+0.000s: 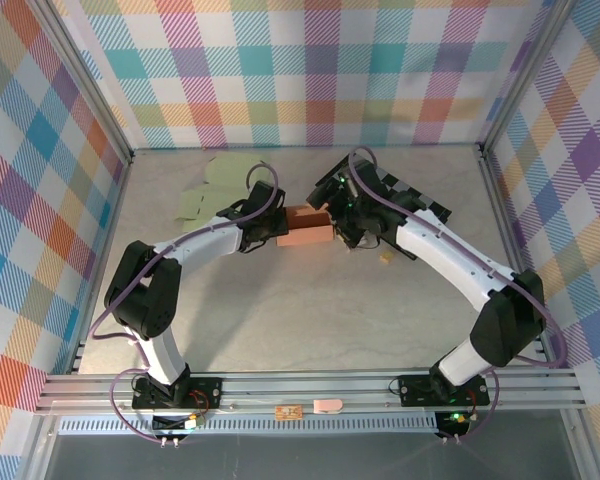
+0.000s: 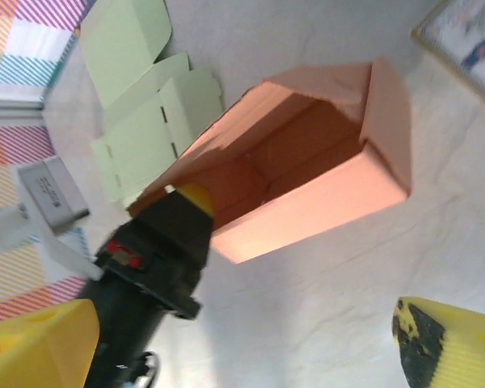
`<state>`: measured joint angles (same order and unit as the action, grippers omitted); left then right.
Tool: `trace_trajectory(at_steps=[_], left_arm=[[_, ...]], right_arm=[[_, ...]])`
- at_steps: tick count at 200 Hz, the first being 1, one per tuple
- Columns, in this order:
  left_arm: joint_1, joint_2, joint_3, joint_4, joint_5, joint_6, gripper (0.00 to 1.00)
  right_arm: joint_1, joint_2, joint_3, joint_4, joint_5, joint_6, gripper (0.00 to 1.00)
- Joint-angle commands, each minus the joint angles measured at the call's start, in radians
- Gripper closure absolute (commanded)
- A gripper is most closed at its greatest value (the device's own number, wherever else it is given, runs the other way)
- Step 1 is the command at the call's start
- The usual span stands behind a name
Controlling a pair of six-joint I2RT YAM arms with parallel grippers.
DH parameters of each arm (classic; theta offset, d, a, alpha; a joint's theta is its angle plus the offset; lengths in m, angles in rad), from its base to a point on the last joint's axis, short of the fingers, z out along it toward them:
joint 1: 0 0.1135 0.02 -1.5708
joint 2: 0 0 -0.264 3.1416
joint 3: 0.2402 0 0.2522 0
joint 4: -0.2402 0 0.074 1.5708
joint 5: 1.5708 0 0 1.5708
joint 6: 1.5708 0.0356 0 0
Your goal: Fold the paper box
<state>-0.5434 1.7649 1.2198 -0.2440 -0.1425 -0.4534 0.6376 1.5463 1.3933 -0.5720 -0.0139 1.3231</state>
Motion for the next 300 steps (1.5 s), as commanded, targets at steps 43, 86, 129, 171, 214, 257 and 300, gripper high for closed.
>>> trace_trajectory(at_steps=[43, 86, 129, 171, 214, 257, 300], left_arm=[[-0.026, 0.008, -0.021, -0.089, 0.007, -0.016, 1.0], [-0.026, 0.01, -0.016, -0.09, 0.008, -0.016, 1.0], [-0.027, 0.018, -0.008, -0.092, 0.015, -0.013, 1.0], [-0.027, 0.027, 0.003, -0.096, 0.014, -0.013, 1.0], [-0.027, 0.025, 0.002, -0.095, 0.015, -0.013, 1.0], [-0.027, -0.01, 0.014, -0.154, 0.066, -0.077, 0.66], [-0.056, -0.166, -0.105, -0.231, 0.186, -0.213, 0.3]], right_arm=[[-0.011, 0.101, -0.001, 0.134, -0.089, 0.521, 0.01], [-0.026, 0.115, -0.06, 0.191, -0.073, 0.55, 0.01], [-0.052, 0.168, 0.015, 0.116, -0.105, 0.505, 0.01], [-0.066, 0.199, 0.003, 0.127, -0.118, 0.542, 0.01], [-0.073, 0.236, 0.018, 0.128, -0.145, 0.539, 0.01], [-0.073, 0.221, -0.055, 0.15, -0.175, 0.52, 0.01], [-0.07, 0.149, -0.212, 0.164, -0.227, 0.463, 0.01]])
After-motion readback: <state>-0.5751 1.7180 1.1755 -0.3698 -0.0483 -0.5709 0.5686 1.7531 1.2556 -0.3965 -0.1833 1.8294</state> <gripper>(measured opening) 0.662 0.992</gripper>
